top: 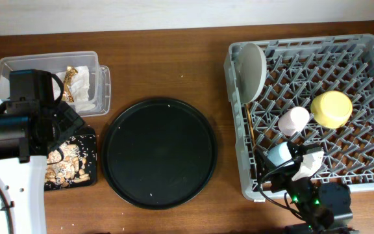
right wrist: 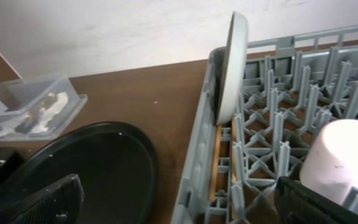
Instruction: Sort waste into correct bins and load items into the dishwasher rack
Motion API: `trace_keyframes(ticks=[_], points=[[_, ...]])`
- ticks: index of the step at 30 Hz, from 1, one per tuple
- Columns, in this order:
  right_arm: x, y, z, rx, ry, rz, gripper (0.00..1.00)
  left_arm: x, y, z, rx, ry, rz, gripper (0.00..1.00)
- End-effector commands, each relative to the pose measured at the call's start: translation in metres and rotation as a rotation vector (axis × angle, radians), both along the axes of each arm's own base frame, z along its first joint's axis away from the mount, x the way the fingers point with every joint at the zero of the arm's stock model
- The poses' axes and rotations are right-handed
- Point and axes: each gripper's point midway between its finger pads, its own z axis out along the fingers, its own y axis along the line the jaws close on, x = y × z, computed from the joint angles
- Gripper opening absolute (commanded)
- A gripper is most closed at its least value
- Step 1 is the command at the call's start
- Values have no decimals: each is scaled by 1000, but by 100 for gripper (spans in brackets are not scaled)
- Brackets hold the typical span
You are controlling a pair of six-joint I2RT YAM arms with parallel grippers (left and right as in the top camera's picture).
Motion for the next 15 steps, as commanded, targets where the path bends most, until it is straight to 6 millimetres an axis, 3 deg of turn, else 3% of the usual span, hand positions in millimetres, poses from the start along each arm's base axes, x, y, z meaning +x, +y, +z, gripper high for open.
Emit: trace_keyframes(ticks=[1, 4, 9, 15], points=[[-2, -9, -9, -72, -49, -32, 99, -1, 3, 0, 7, 3, 7, 99], [-3, -10, -13, -86, -98, -34, 99, -1, 3, 0, 7, 3, 7, 99], [13, -6, -35, -79, -159, -23, 99, -1, 3, 0, 7, 3, 7, 99], [19, -6, -36, -92, -231, -29, 99, -1, 2, 0, 6, 3, 7, 99]])
